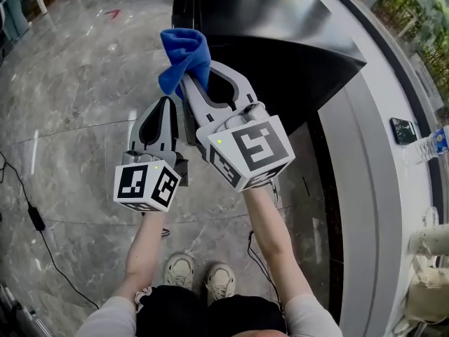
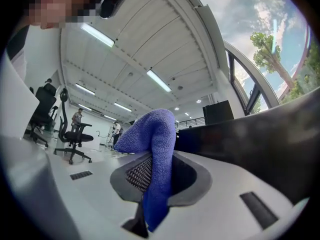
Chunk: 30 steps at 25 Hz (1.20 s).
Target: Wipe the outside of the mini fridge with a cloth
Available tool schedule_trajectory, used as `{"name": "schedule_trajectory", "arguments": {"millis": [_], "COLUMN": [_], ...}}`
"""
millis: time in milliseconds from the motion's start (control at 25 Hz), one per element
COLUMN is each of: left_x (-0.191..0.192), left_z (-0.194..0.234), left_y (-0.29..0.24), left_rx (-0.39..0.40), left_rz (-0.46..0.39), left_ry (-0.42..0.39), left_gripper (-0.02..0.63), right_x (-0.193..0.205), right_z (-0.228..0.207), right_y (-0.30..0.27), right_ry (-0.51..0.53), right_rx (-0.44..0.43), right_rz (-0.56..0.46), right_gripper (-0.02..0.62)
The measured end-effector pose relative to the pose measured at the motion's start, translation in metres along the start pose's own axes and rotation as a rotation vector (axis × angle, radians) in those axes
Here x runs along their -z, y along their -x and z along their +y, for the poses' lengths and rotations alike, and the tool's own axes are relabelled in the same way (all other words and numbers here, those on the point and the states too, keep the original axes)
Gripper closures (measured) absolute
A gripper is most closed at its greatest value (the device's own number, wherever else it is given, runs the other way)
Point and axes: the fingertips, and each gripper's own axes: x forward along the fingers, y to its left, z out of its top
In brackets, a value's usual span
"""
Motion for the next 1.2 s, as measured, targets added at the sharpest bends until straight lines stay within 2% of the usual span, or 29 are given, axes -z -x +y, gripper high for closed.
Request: {"name": "schedule_trajectory", "arguments": {"millis": [360,640,840,1200], "left_x": [0.021,0.031,0.039,0.059], "left_z": [-0.037,-0.046,-0.059,-0.095], "left_y": [-0.016,-0.016,-0.023,-0.036], "left_rx": [0.086,0.115,0.144,0.223], "left_rz": [0.034,0.051,0.069,0.099], "left_ry": [-0.013,-0.001,0.008,0.011], "left_gripper": [0.601,0.601,0.601,0.601], "right_x": [0.000,-0.001,-0.002,-0.010], "right_z": [-0.028,-0.082,-0.131,-0.207], "right_y": [0.017,0.059,0.098,0.158], "right_ry": [0.024,-0.016,0.009,0.018], "right_rx": [0.042,0.192,0.323,0.485], "right_rz": [-0.013,-0.008,0.019,0.027], "right_gripper": [0.515,0.515,0.515,0.514]}}
